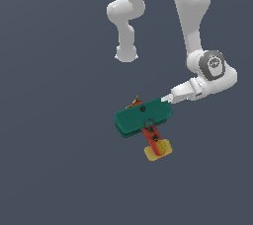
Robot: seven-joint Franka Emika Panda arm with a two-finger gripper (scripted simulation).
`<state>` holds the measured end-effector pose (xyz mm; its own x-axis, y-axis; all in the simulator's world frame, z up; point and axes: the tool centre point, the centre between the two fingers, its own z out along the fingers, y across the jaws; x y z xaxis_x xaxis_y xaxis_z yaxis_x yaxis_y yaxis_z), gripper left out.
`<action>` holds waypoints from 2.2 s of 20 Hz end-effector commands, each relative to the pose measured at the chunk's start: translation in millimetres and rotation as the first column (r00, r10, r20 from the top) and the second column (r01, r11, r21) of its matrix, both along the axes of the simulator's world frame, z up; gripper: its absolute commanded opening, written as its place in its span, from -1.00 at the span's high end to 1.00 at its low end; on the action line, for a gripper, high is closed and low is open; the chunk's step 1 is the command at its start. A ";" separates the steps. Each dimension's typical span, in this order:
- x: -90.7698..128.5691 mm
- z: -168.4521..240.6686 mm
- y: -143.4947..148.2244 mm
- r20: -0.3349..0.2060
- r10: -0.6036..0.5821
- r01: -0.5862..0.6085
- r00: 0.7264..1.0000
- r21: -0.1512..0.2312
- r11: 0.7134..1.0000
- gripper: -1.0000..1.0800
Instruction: Pick up the object and move it to a goal position.
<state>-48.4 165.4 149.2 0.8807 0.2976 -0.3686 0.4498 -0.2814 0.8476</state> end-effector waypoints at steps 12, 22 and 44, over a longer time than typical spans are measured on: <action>3.4 -2.6 -4.3 0.022 0.019 -0.018 1.000 -0.056 0.998 -0.23; 5.3 -5.0 8.9 0.049 0.067 -0.061 0.997 -0.110 0.992 -0.23; 13.5 -6.6 23.0 0.114 0.147 -0.121 0.983 -0.208 0.971 -0.23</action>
